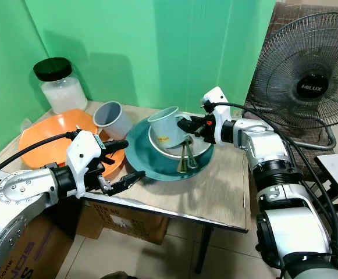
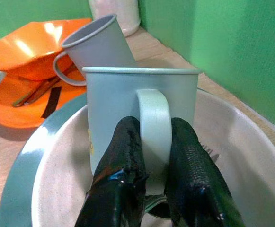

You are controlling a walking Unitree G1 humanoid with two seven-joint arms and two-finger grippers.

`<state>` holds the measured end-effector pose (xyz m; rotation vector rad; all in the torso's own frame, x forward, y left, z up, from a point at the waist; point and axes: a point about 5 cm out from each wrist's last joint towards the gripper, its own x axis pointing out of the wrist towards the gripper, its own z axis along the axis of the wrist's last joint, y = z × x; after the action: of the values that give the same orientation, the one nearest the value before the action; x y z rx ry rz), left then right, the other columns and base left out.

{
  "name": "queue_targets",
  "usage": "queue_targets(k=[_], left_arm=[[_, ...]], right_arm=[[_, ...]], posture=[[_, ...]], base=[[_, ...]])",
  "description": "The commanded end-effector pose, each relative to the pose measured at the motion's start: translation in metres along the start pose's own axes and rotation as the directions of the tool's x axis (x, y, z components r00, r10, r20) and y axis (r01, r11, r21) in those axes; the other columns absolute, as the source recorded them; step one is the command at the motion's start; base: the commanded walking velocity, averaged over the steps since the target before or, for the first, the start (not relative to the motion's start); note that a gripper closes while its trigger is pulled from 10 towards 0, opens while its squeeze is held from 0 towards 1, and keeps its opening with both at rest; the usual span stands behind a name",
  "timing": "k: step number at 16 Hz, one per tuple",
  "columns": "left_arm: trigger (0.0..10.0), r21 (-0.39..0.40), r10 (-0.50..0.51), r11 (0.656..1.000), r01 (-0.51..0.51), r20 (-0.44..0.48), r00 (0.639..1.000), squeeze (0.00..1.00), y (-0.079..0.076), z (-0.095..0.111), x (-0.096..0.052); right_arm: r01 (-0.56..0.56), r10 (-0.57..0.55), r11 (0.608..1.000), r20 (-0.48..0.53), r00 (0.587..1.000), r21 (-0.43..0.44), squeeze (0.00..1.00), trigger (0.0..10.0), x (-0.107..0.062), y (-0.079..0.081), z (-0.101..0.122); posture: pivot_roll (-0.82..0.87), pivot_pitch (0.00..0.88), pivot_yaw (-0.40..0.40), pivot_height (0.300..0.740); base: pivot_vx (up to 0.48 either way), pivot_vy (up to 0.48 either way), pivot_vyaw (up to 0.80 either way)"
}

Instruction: Setting the table

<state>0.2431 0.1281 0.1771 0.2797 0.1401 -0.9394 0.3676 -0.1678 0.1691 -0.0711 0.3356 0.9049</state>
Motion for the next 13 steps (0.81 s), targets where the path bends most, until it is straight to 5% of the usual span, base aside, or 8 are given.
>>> queue_targets(k=[1, 3, 8, 12, 13], left_arm=[[10.0, -0.028, 0.012, 1.000, -0.013, -0.027, 1.000, 0.00, 0.001, -0.004, -0.003], [10.0, -0.091, 0.013, 0.996, -0.018, -0.052, 0.999, 0.00, 0.003, -0.005, -0.007], [10.0, -0.070, 0.070, 0.995, -0.073, -0.045, 0.997, 0.00, 0.005, 0.004, -0.002], [10.0, -0.029, 0.313, 0.949, -0.314, -0.019, 0.949, 0.00, 0.015, 0.011, 0.001], [10.0, -0.056, 0.360, 0.932, -0.359, -0.003, 0.933, 0.00, 0.016, 0.013, 0.004]], right_arm=[[-0.003, 0.003, 1.000, 0.034, 0.999, 0.009, 0.00, 0.0, 0.000, 0.002, 0.003], [0.022, -0.025, 0.999, 0.095, 0.995, 0.029, 0.00, 0.0, -0.007, 0.001, 0.009], [0.027, -0.037, 0.999, 0.269, 0.963, 0.041, 0.00, 0.0, -0.032, 0.012, 0.028], [0.210, -0.205, 0.977, 0.462, 0.863, 0.040, 0.00, 0.0, -0.057, 0.042, 0.035], [0.255, -0.266, 0.963, 0.477, 0.838, 0.089, 0.00, 10.0, -0.062, 0.051, 0.032]], posture=[[-0.05, 0.000, 0.065, 0.740], [-0.05, 0.000, 0.070, 0.740], [-0.05, 0.000, 0.074, 0.740], [-0.06, 0.000, 0.079, 0.740], [-0.07, 0.000, 0.079, 0.740]], base=[[0.000, 0.000, 0.00], [0.000, 0.000, 0.00], [0.000, 0.000, 0.00], [0.000, 0.000, 0.00], [0.000, 0.000, 0.00]])
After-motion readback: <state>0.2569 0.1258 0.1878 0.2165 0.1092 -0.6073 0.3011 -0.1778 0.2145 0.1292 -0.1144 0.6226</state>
